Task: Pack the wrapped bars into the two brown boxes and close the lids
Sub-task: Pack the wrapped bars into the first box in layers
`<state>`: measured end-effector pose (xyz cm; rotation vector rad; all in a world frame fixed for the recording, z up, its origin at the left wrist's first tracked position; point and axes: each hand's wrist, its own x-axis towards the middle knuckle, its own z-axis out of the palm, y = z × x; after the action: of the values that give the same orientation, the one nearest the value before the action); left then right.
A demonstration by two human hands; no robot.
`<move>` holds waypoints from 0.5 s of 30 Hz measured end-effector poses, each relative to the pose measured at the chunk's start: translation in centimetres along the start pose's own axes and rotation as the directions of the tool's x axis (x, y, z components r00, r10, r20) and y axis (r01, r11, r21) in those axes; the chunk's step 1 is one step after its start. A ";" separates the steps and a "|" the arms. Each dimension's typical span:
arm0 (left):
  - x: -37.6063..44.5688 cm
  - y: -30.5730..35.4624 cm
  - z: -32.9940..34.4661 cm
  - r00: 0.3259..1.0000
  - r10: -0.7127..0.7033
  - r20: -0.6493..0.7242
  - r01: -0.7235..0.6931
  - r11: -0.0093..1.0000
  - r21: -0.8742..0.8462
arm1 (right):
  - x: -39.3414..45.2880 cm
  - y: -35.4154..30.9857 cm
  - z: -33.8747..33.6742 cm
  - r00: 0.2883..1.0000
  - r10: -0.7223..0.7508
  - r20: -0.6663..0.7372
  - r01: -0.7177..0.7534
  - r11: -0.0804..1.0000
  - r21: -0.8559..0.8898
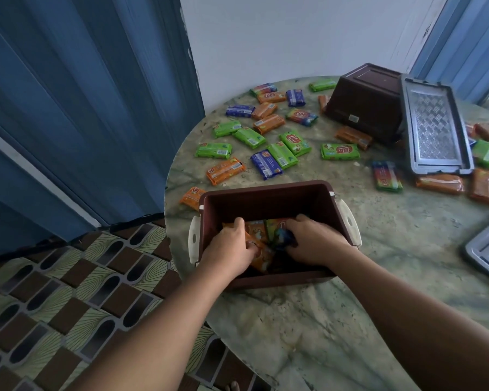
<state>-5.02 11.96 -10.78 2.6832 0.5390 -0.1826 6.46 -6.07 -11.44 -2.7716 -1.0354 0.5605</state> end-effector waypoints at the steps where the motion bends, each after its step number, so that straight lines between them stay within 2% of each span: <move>1: 0.1 0.0 0.1 1.000 -0.019 -0.004 0.019 1.000 0.023 | 0.0 0.0 -0.1 1.000 0.004 -0.005 -0.004 1.000 0.012; 4: 0.3 -0.3 0.7 1.000 0.005 0.006 -0.006 0.991 0.130 | 0.0 -0.1 -0.2 0.999 0.003 -0.043 0.000 0.997 0.074; 10: 0.7 -1.1 0.9 0.969 0.169 0.182 -0.202 0.963 0.178 | -0.2 0.0 -0.7 0.974 0.079 -0.212 0.005 0.929 0.371; 13: 0.7 -0.9 0.7 0.970 0.162 0.180 -0.193 0.966 0.173 | -0.2 0.2 -1.1 0.980 0.102 -0.170 0.006 0.843 0.538; 15: 0.6 -0.9 0.7 0.973 0.143 0.180 -0.173 0.971 0.162 | 0.1 0.3 -1.1 0.984 0.127 -0.128 -0.031 0.817 0.576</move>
<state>-4.81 12.64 -11.87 2.8328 0.2658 -0.4242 7.13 -6.26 -10.50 -2.2766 -0.5854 0.5374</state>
